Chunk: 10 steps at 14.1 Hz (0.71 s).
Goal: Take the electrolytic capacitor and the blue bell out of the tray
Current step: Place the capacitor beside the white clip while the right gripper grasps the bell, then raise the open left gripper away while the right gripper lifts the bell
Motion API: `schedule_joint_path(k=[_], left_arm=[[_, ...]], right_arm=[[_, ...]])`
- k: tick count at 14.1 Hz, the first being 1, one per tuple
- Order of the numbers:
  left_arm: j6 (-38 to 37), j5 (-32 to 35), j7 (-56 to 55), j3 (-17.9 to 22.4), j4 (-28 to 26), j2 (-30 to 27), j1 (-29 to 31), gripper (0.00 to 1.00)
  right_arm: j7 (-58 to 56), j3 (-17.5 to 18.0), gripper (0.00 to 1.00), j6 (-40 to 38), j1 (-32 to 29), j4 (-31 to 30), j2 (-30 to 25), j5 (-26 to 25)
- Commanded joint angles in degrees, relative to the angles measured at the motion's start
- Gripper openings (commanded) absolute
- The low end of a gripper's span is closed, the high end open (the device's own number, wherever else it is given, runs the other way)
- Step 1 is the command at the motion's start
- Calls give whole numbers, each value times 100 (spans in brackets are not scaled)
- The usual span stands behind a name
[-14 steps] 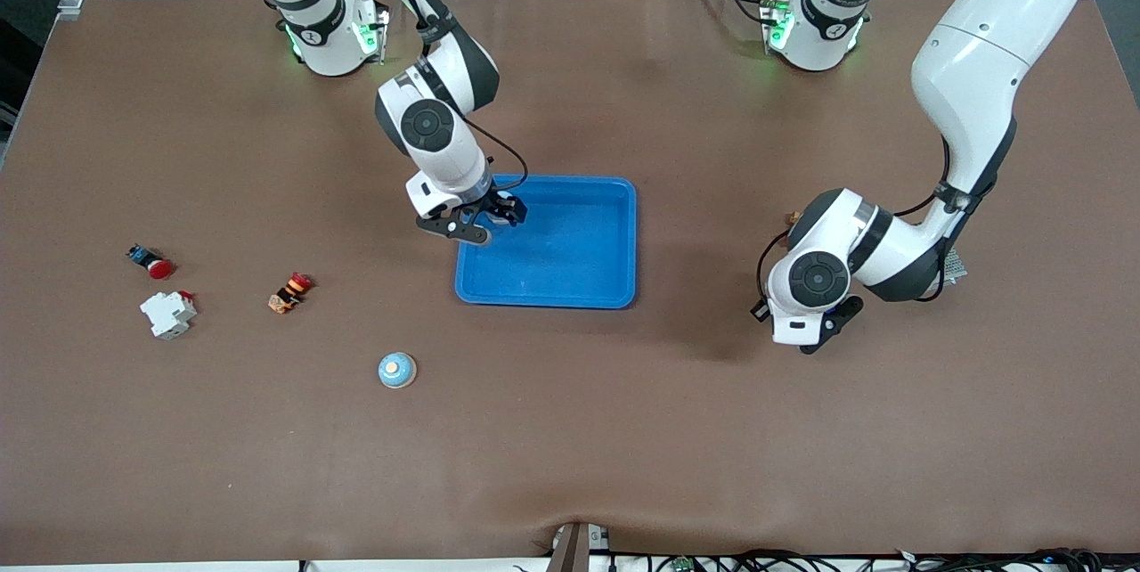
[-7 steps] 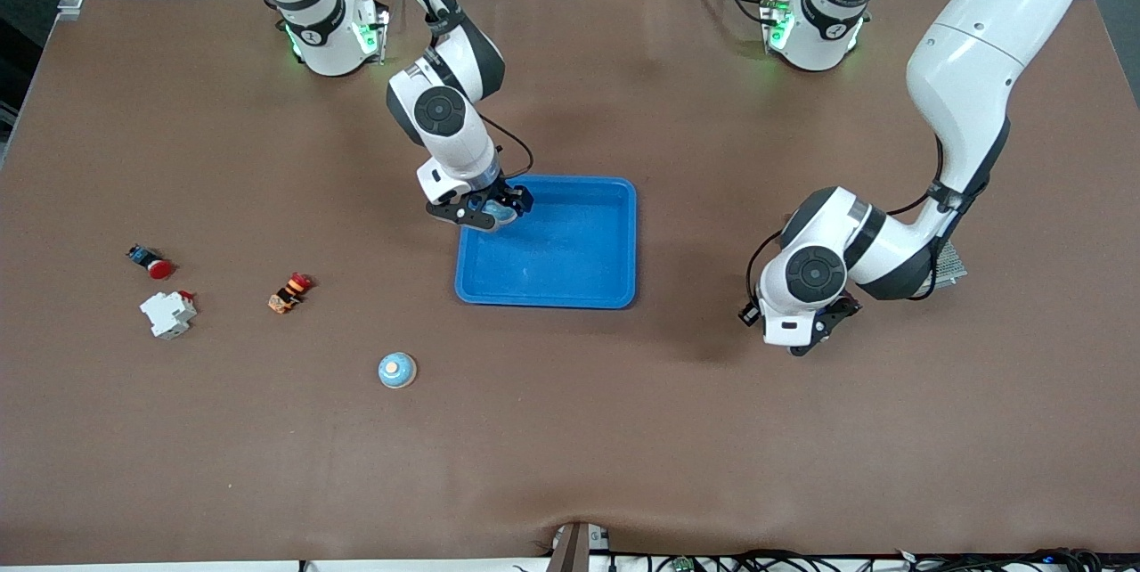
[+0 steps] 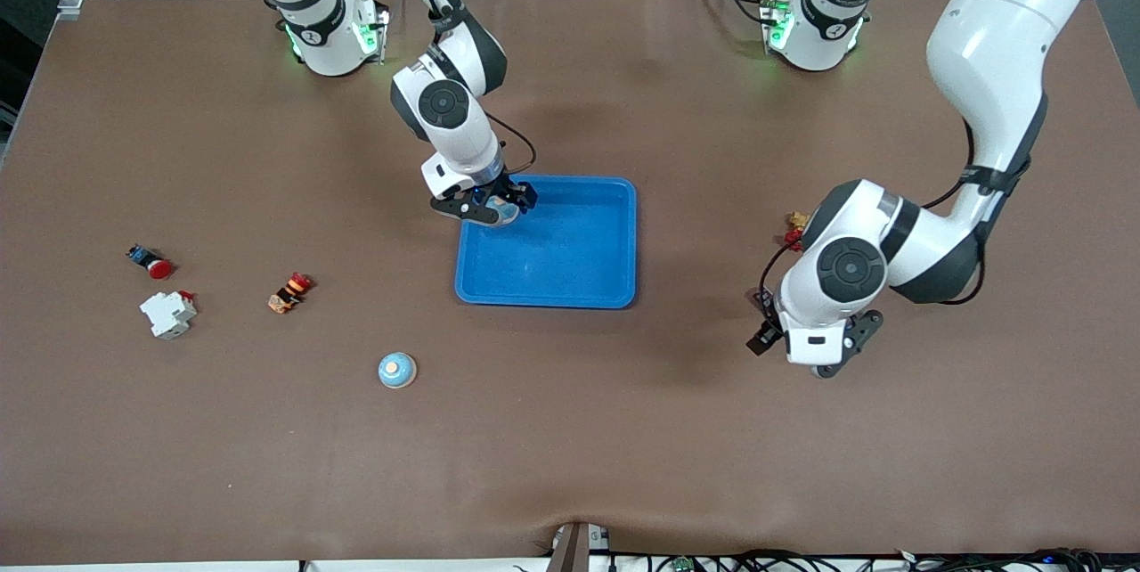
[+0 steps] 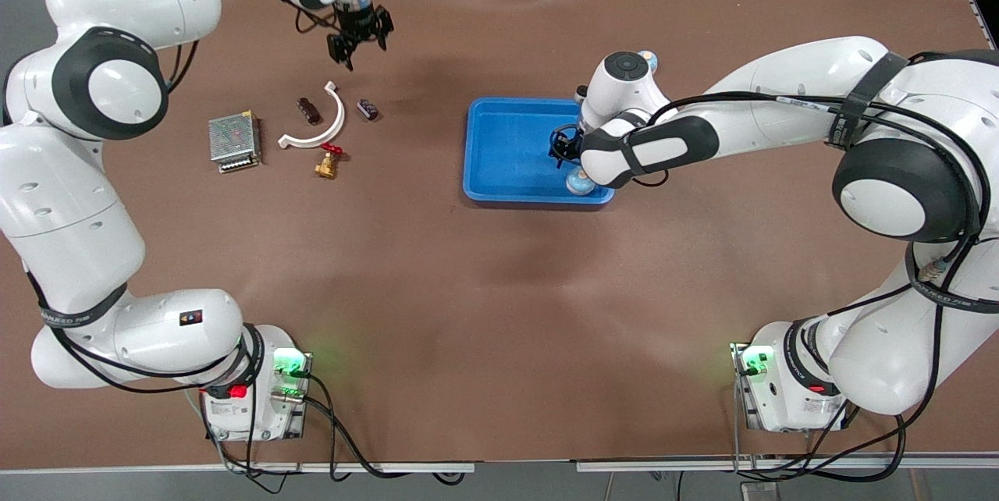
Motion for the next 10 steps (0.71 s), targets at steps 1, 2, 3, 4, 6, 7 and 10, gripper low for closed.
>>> schedule_joint_path(k=[1,2,3,4,6,7,10], left_arm=[[-460,-89,566,-116,436,-213,71,100],[-522,-89,777,-116,455,-388,149,100],[-610,-89,1119,-116,455,-572,237,100],[-750,-115,1548,-125,446,-722,273,100],[-900,-237,2349,-125,455,-1038,439,100],[-979,-360,2675,-116,446,-1179,492,100],[-1304,-563,3572,-125,455,-1592,668,100]], right_arm=[[187,-81,100,133,105,-105,-2,-122],[178,-90,100,142,105,-105,25,-157],[178,-90,100,142,105,-105,77,-279],[187,-90,100,150,105,-105,104,-333],[187,-107,100,177,105,-105,113,-333],[187,-107,100,177,105,-105,113,-333],[178,-107,100,168,105,-96,113,-333]])
